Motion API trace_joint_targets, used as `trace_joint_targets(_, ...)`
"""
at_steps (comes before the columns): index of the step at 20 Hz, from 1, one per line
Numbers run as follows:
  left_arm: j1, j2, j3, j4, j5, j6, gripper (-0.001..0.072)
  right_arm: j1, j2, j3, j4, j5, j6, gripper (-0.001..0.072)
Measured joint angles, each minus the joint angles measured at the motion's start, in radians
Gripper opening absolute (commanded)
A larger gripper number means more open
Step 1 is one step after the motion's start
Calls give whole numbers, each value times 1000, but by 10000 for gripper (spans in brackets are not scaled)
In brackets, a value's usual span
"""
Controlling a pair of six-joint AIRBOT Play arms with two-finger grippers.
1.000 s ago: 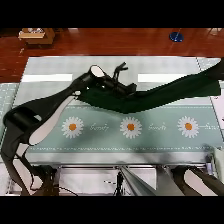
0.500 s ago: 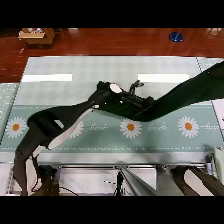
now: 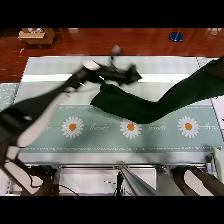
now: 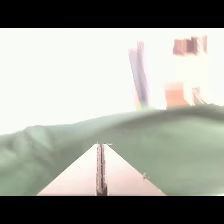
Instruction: Fold the shirts.
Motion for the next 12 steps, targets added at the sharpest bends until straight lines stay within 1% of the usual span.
trace_joint_targets(4,256,196,0,272,-59,-44,18,107,-33,0,-37,-48,13,32)
trace_joint_targets(7,424,317,0,433,-106,-63,19,214,-102,0,-54,-80,28,32)
trace_joint_targets(9,520,381,0,515,-135,-72,19,291,-161,0,-67,-118,39,32)
trace_joint_targets(12,624,446,0,589,-185,-76,19,408,-260,0,-81,-201,64,32)
